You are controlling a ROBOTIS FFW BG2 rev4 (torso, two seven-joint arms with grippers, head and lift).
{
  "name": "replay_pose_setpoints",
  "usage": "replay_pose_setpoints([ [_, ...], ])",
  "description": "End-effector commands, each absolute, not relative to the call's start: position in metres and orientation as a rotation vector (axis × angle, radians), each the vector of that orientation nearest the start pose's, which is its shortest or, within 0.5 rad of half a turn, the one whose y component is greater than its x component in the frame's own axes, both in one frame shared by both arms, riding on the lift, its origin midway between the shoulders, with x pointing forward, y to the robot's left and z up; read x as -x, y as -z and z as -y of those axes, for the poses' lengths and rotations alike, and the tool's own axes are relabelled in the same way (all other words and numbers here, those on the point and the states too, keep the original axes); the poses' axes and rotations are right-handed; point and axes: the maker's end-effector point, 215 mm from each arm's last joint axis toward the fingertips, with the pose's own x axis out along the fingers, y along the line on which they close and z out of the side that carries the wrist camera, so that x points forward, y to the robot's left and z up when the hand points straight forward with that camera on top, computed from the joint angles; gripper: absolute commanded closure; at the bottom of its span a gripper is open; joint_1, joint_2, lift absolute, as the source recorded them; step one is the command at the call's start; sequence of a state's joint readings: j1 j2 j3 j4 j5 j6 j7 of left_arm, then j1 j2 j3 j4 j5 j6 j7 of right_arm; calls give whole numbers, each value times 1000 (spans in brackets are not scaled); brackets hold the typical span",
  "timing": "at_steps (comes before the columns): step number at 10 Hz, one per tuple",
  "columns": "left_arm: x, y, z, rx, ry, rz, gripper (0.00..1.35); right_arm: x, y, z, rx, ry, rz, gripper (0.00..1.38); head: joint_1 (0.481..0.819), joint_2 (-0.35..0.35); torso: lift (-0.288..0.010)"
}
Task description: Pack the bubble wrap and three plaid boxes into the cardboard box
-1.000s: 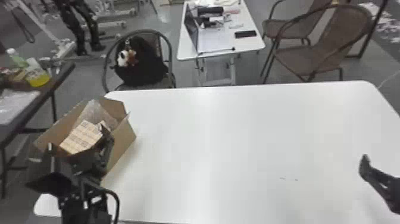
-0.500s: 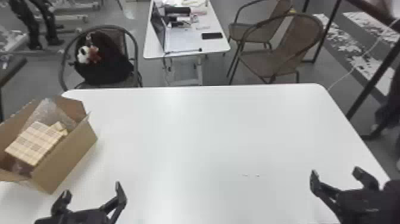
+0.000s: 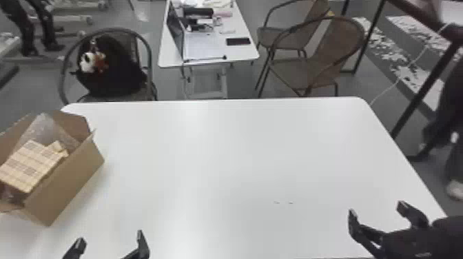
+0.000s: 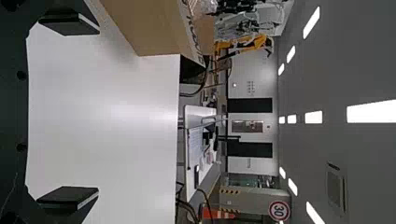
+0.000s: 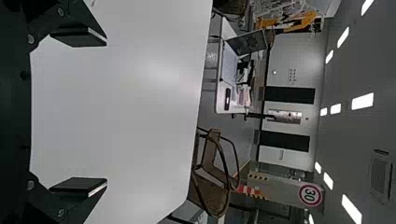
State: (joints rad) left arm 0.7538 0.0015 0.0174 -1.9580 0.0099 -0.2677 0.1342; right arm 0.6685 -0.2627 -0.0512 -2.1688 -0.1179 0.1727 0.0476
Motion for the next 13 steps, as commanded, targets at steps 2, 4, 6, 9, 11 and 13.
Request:
replay_pose_setpoints([
  [2, -347, 407, -269, -5, -149, -89, 90, -397, 377, 251, 157, -133, -222, 225, 695, 19, -92],
  [4, -346, 405, -271, -8, -153, -76, 104, -397, 377, 251, 175, -137, -222, 225, 695, 30, -92],
  [6, -345, 403, -273, -10, -155, -68, 114, -397, 376, 251, 157, -130, -215, 269, 695, 33, -92],
  [9, -347, 403, -272, -9, -150, -64, 114, -397, 377, 253, 151, -125, -218, 335, 695, 31, -92],
  [11, -347, 402, -271, -9, -148, -58, 108, -397, 377, 252, 150, -125, -218, 340, 695, 30, -92],
  [13, -349, 400, -271, -11, -145, -50, 108, -397, 378, 253, 148, -125, -220, 340, 695, 30, -92],
])
